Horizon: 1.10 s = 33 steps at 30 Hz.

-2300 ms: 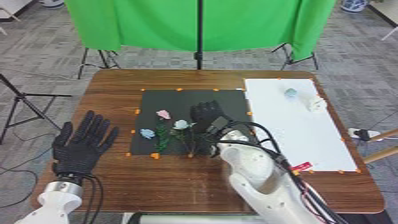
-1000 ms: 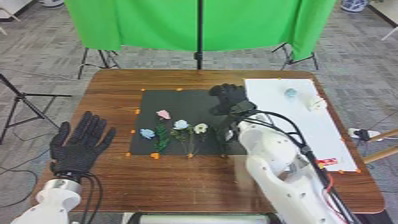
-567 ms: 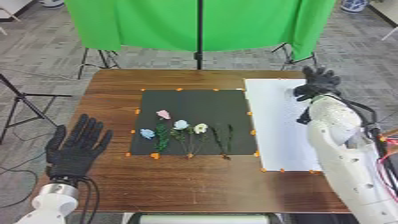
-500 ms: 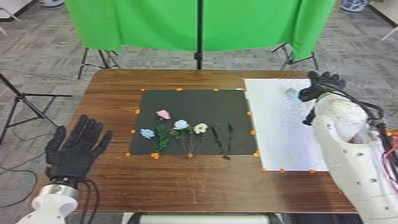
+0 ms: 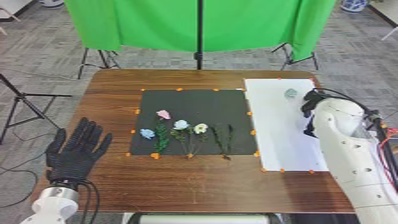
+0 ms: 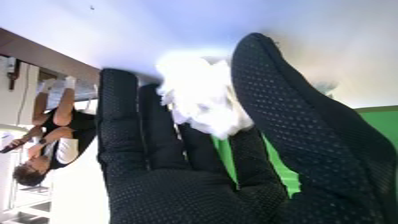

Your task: Arrange flowers

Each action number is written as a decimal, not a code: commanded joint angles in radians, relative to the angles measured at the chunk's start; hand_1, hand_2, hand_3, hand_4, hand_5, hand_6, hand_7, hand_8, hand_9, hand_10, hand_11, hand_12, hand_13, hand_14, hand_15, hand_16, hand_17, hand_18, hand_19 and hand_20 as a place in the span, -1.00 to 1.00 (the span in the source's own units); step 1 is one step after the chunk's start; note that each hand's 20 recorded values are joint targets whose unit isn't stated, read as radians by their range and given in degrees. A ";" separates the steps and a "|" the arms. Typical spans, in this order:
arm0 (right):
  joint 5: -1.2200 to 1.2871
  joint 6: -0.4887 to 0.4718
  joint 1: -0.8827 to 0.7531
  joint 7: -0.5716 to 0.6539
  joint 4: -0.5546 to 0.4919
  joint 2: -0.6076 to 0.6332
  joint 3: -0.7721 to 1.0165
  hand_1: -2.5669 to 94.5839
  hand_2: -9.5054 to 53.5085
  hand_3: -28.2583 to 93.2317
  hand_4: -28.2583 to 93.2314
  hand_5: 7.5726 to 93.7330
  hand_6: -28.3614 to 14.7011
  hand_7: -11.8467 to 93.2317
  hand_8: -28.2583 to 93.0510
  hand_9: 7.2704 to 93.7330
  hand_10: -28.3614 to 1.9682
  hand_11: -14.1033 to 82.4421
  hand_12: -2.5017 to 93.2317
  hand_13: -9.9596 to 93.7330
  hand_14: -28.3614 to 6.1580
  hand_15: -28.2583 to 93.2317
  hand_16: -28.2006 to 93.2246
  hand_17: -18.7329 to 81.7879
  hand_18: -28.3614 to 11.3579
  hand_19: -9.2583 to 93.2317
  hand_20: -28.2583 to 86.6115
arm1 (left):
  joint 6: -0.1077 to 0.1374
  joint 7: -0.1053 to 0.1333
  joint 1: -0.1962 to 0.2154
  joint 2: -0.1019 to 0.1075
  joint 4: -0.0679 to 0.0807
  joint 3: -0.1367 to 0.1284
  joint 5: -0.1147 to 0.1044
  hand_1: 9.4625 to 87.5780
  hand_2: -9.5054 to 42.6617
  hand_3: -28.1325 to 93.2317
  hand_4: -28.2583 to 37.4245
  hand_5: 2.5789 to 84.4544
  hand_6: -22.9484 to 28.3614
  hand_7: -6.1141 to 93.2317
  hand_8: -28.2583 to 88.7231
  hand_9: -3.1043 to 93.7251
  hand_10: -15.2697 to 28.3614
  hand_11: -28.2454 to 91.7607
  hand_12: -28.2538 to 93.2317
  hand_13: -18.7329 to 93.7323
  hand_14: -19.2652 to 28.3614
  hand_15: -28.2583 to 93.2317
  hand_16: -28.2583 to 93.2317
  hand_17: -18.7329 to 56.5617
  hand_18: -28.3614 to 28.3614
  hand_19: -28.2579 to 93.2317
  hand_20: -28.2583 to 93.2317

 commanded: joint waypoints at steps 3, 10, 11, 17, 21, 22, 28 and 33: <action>-0.012 0.323 -0.043 0.048 0.038 0.029 -0.074 0.39 -1.00 0.62 -1.00 0.09 0.37 0.13 -0.66 0.13 0.00 0.00 -0.13 0.34 0.31 0.32 0.03 0.21 -0.29 0.87 -0.15 | -0.032 -0.028 0.023 -0.016 0.009 0.002 0.012 -0.53 -0.12 0.69 -1.00 0.06 0.22 -0.50 -0.70 -0.11 0.39 -0.08 -0.32 -0.09 0.51 0.33 -0.65 -0.66 0.56 0.13 -0.27; 0.013 0.416 -0.061 -0.041 -0.093 0.076 -0.120 0.43 -1.00 0.62 -1.00 0.43 0.35 0.21 -0.49 0.42 0.22 0.00 0.07 0.52 0.38 0.32 0.15 0.32 -0.22 0.92 -0.12 | -0.026 -0.019 0.027 -0.014 0.005 -0.001 0.007 -0.53 -0.12 0.69 -1.00 0.06 0.22 -0.50 -0.70 -0.12 0.38 -0.09 -0.32 -0.09 0.51 0.31 -0.65 -0.66 0.56 0.13 -0.27; 0.021 0.429 -0.063 -0.059 -0.129 0.089 -0.140 0.43 -1.00 0.62 -1.00 0.43 0.35 0.21 -0.49 0.42 0.22 -0.01 0.07 0.52 0.38 0.32 0.16 0.32 -0.23 0.92 -0.12 | -0.029 -0.017 0.029 -0.015 0.003 -0.003 0.008 -0.53 -0.12 0.69 -1.00 0.06 0.22 -0.50 -0.70 -0.12 0.38 -0.09 -0.32 -0.09 0.50 0.31 -0.65 -0.66 0.56 0.13 -0.27; 0.127 0.400 -0.066 -0.091 -0.336 0.121 -0.277 0.41 -1.00 0.63 -1.00 0.43 0.34 0.19 -0.44 0.45 0.17 -0.06 0.13 0.52 0.36 0.31 0.18 0.27 -0.34 0.92 -0.08 | -0.022 -0.018 0.028 -0.013 0.006 -0.001 0.007 -0.53 -0.13 0.69 -1.00 0.06 0.22 -0.50 -0.70 -0.12 0.38 -0.09 -0.32 -0.10 0.50 0.30 -0.65 -0.66 0.56 0.12 -0.27; 0.111 0.368 -0.052 -0.177 -0.361 0.123 -0.380 0.39 -1.00 0.64 -1.00 0.41 0.31 0.18 -0.43 0.44 0.12 -0.08 0.13 0.49 0.31 0.32 0.18 0.23 -0.43 0.93 -0.02 | -0.008 -0.017 0.023 -0.010 0.007 0.003 0.008 -0.53 -0.13 0.69 -1.00 0.06 0.22 -0.50 -0.70 -0.12 0.38 -0.09 -0.31 -0.10 0.50 0.30 -0.65 -0.66 0.56 0.12 -0.27; 0.083 0.336 -0.041 -0.209 -0.350 0.120 -0.406 0.39 -1.00 0.64 -1.00 0.41 0.31 0.18 -0.42 0.44 0.12 -0.08 0.12 0.49 0.31 0.33 0.18 0.23 -0.44 0.93 -0.01 | 0.012 -0.015 0.022 -0.009 0.003 0.006 0.006 -0.53 -0.13 0.69 -1.00 0.06 0.22 -0.50 -0.70 -0.12 0.38 -0.09 -0.31 -0.10 0.50 0.30 -0.65 -0.66 0.56 0.12 -0.27; 0.039 0.305 0.007 -0.253 -0.299 0.127 -0.517 0.37 -1.00 0.64 -1.00 0.37 0.28 0.13 -0.48 0.42 0.09 -0.10 0.09 0.47 0.28 0.34 0.17 0.22 -0.47 0.92 0.03 | 0.045 -0.029 0.012 -0.002 0.004 0.019 0.019 -0.53 -0.11 0.69 -1.00 0.07 0.22 -0.49 -0.70 -0.11 0.39 -0.08 -0.32 -0.10 0.50 0.30 -0.65 -0.66 0.56 0.12 -0.27; 0.000 0.277 0.006 -0.272 -0.308 0.130 -0.541 0.36 -1.00 0.65 -1.00 0.32 0.27 0.10 -0.51 0.41 0.10 -0.12 0.07 0.46 0.28 0.35 0.16 0.22 -0.49 0.92 0.04 | 0.092 -0.018 0.014 0.004 -0.006 0.018 0.011 -0.52 -0.10 0.69 -1.00 0.08 0.23 -0.48 -0.70 -0.11 0.39 -0.07 -0.32 -0.10 0.50 0.31 -0.65 -0.66 0.56 0.13 -0.26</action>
